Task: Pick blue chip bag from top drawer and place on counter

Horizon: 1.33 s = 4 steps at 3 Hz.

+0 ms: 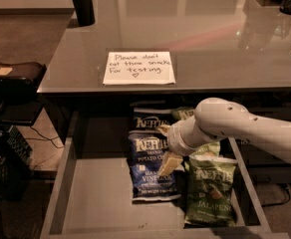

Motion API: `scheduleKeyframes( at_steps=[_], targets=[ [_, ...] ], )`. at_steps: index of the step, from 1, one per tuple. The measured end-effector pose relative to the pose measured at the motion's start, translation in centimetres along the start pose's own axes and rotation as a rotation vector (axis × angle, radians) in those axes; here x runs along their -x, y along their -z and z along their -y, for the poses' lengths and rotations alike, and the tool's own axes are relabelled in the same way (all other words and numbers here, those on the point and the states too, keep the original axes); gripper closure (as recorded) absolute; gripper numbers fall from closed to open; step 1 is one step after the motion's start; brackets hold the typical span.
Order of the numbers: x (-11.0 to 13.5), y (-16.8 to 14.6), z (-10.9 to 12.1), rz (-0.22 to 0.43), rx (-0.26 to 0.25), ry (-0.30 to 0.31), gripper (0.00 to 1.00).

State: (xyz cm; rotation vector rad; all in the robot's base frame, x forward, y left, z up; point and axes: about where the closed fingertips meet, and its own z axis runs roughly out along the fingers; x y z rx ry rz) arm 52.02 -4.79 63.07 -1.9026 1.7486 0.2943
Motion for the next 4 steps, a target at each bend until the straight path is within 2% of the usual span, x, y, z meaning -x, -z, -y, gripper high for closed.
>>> scheduleKeyframes(
  at_steps=[2,3,4],
  targets=[
    [-0.2,-0.5,0.2,-0.002,0.000,0.005,0.66],
    [0.7,0.1,0.1,0.012,-0.014,0.024,0.89],
    [2.2,1.2,-0.2,0.034,-0.019,0.041,1.00]
  ],
)
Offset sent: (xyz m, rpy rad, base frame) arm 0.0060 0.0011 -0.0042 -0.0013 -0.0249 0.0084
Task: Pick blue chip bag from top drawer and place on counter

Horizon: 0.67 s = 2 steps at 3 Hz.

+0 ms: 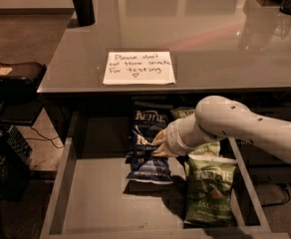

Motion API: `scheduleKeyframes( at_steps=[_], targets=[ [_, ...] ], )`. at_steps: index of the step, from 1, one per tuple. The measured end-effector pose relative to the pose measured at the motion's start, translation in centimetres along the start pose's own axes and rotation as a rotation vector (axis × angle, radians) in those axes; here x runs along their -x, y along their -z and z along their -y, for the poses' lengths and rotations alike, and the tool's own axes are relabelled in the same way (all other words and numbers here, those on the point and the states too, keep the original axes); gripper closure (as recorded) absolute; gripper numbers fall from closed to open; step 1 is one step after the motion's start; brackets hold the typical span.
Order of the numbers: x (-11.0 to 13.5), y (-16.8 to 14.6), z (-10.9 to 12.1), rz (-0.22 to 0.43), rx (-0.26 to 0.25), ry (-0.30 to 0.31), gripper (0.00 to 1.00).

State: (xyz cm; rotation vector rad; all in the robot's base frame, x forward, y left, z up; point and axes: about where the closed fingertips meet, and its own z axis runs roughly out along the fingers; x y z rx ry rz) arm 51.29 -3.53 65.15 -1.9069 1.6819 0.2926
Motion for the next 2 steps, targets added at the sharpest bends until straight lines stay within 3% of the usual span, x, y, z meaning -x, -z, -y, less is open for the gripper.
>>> scheduleKeyframes(
  at_steps=[2],
  targets=[
    [3.7,4.2,-0.6,0.063,0.012,0.007,1.00]
  ],
)
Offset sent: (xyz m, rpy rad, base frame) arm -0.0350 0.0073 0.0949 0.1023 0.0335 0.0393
